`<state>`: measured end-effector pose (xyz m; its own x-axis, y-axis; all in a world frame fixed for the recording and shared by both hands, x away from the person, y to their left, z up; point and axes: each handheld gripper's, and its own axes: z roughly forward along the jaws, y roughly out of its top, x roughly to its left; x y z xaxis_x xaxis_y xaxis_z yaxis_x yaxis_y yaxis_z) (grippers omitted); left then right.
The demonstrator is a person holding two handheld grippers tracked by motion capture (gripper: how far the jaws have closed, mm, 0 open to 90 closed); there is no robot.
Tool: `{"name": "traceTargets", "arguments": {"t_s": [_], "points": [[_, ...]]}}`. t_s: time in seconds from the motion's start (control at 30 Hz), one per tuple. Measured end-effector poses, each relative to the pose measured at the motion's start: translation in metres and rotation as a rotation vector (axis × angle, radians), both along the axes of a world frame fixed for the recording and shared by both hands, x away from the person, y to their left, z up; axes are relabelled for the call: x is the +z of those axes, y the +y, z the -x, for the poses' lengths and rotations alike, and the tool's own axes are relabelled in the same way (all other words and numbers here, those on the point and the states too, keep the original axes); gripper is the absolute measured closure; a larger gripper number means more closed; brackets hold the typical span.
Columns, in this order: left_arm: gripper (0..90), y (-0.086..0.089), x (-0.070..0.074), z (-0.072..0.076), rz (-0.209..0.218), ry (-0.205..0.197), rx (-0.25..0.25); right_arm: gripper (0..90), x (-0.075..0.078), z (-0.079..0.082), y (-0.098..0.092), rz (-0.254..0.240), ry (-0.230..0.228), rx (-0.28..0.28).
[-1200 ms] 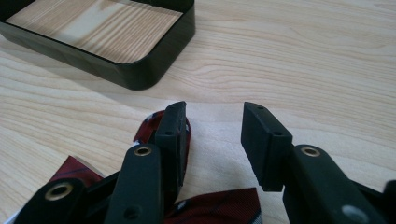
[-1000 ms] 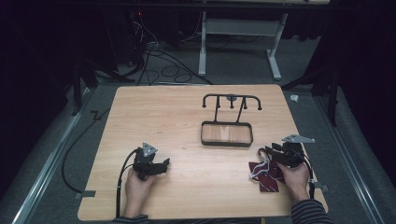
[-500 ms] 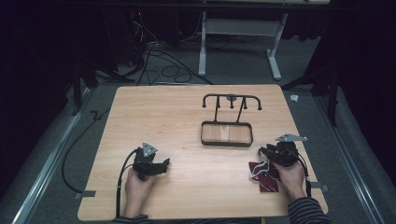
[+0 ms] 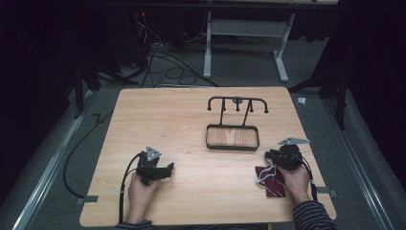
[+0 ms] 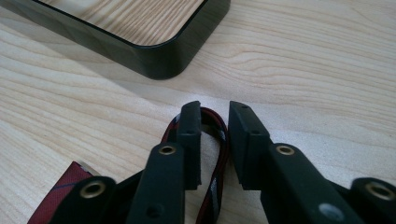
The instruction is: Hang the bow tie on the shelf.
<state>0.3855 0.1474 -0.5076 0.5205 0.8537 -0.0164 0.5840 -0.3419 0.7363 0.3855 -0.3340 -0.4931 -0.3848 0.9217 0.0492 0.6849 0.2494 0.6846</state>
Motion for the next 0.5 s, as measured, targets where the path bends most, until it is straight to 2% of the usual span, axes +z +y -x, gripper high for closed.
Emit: {"name": "traceTargets", "arguments": {"t_s": [0.13,0.27,0.5], "points": [[21.8,0.0000,0.0000,0.0000,0.000,0.000,0.000,83.4,0.0000,0.0002,0.0008,0.002,0.002,0.014],[21.8,0.0000,0.0000,0.0000,0.000,0.000,0.000,88.7,0.0001,0.0009,0.0023,0.025,-0.004,0.024],[21.8,0.0000,0.0000,0.0000,0.000,0.000,0.000,90.0,0.0001,0.0013,0.0034,0.032,-0.009,0.037]]}}
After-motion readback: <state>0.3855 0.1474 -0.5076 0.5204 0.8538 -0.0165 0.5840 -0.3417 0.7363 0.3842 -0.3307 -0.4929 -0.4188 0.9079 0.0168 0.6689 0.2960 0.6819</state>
